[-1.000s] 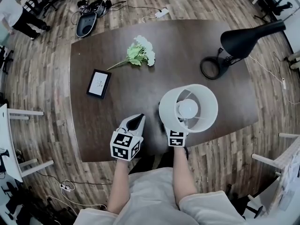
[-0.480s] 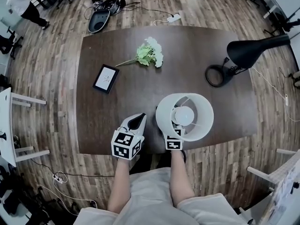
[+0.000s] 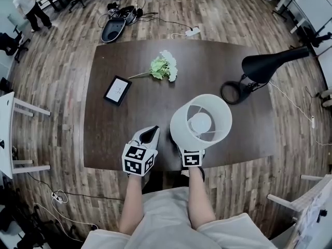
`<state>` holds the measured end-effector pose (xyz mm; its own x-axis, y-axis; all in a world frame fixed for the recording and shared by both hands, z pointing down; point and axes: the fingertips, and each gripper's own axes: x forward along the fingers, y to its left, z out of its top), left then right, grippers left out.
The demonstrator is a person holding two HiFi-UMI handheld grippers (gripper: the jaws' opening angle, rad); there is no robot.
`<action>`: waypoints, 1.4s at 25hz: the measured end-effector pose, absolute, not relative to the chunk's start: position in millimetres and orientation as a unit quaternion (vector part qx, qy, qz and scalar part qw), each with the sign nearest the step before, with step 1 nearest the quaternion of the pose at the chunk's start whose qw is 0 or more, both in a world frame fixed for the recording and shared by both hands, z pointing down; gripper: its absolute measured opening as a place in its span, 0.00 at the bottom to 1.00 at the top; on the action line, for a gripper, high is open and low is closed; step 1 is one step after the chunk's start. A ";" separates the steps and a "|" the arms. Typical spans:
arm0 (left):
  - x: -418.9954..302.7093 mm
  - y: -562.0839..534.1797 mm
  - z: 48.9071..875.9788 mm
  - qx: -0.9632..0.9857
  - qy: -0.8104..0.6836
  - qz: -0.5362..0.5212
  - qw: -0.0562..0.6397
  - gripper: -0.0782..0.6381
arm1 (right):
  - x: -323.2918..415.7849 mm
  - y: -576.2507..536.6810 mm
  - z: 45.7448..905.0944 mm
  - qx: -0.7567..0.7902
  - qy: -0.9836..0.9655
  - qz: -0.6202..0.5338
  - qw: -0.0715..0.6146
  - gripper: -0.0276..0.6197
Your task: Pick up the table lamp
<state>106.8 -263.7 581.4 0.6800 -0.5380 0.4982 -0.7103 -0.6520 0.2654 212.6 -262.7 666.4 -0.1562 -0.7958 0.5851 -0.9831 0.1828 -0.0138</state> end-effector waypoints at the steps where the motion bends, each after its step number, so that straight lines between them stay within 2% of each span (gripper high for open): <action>1: 109.9 -262.1 578.3 0.889 -0.352 0.191 0.224 0.11 | 214.5 -261.2 663.3 0.601 -0.736 0.206 0.233 0.22; 11: 150.8 -244.2 551.3 0.895 -0.354 0.178 0.204 0.11 | 239.0 -254.3 620.5 0.559 -0.772 0.212 0.216 0.21; 23: 188.6 -212.2 532.5 0.892 -0.382 0.154 0.186 0.11 | 280.7 -227.2 597.4 0.533 -0.792 0.190 0.232 0.21; 35: 200.8 -167.2 515.3 0.870 -0.432 0.158 0.178 0.11 | 294.0 -197.3 577.0 0.504 -0.814 0.189 0.220 0.21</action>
